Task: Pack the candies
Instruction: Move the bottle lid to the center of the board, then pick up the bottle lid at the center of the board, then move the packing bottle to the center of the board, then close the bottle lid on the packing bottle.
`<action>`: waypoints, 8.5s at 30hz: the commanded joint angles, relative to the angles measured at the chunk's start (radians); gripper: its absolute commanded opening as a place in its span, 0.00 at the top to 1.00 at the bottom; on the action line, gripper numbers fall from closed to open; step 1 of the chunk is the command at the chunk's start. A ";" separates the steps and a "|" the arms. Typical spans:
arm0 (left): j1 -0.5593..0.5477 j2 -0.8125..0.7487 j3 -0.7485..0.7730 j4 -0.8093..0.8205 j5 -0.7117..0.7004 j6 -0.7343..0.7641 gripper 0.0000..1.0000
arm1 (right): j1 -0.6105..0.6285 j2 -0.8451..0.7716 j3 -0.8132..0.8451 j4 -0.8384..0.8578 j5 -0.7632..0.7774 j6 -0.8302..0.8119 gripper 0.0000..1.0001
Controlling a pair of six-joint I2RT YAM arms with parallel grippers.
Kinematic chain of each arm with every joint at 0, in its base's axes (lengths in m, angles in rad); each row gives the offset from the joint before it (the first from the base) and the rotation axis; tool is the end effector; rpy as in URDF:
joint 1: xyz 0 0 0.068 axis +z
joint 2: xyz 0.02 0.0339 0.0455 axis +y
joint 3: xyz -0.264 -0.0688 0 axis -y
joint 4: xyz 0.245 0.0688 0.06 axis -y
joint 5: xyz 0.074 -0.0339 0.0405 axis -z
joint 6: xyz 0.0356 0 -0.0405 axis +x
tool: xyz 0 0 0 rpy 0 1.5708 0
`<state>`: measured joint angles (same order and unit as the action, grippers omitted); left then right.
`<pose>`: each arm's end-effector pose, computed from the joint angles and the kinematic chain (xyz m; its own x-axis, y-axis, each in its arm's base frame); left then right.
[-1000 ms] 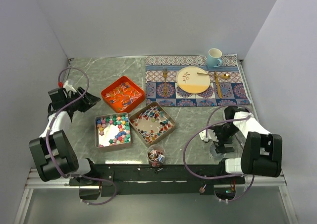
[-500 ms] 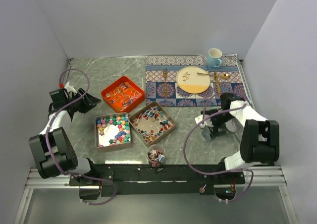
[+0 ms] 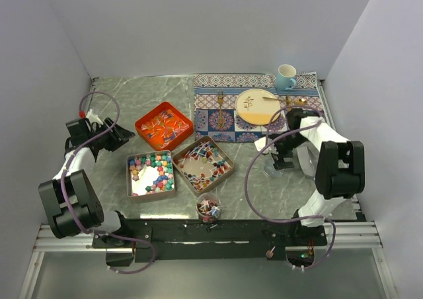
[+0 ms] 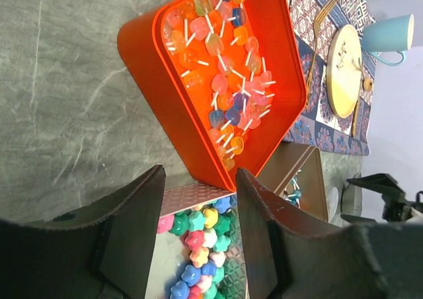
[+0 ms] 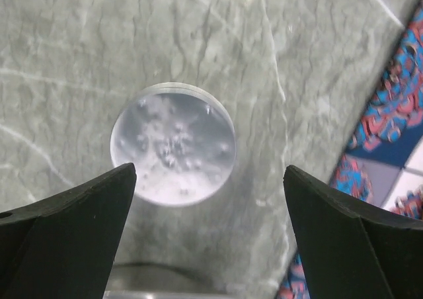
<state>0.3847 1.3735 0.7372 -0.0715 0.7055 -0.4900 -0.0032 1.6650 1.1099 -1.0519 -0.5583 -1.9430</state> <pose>0.2661 0.0828 0.2093 -0.6122 -0.6344 -0.4720 -0.1328 0.6709 -0.7295 0.2810 0.0180 0.1941 0.3430 -0.7912 -0.5063 -0.9389 -0.3054 -0.1588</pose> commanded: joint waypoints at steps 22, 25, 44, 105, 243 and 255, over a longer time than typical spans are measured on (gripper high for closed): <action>-0.001 0.036 0.047 0.019 -0.004 0.039 0.47 | 0.062 0.049 -0.094 0.058 0.161 0.013 0.00; -0.001 0.035 0.048 0.024 -0.005 0.038 0.47 | 0.062 0.013 -0.134 0.107 0.163 0.027 0.02; -0.029 -0.305 0.042 -0.244 0.238 0.092 0.52 | 0.235 -0.214 0.195 -0.010 -0.028 0.553 0.09; -1.366 -0.348 -0.341 0.062 0.181 1.277 0.99 | 0.247 -0.533 0.212 0.256 0.034 1.320 0.09; -1.595 0.986 -0.159 1.756 -0.801 0.378 0.20 | 0.370 -0.208 0.008 -0.054 -0.051 0.426 0.10; -1.590 0.986 -0.156 1.757 -0.804 0.378 0.19 | 0.411 -0.157 0.059 -0.122 -0.052 0.409 0.11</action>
<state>-1.2045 2.2604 0.6498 1.5478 -0.1467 -0.0677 0.3904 1.4933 1.1362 -1.1645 -0.6212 -1.5196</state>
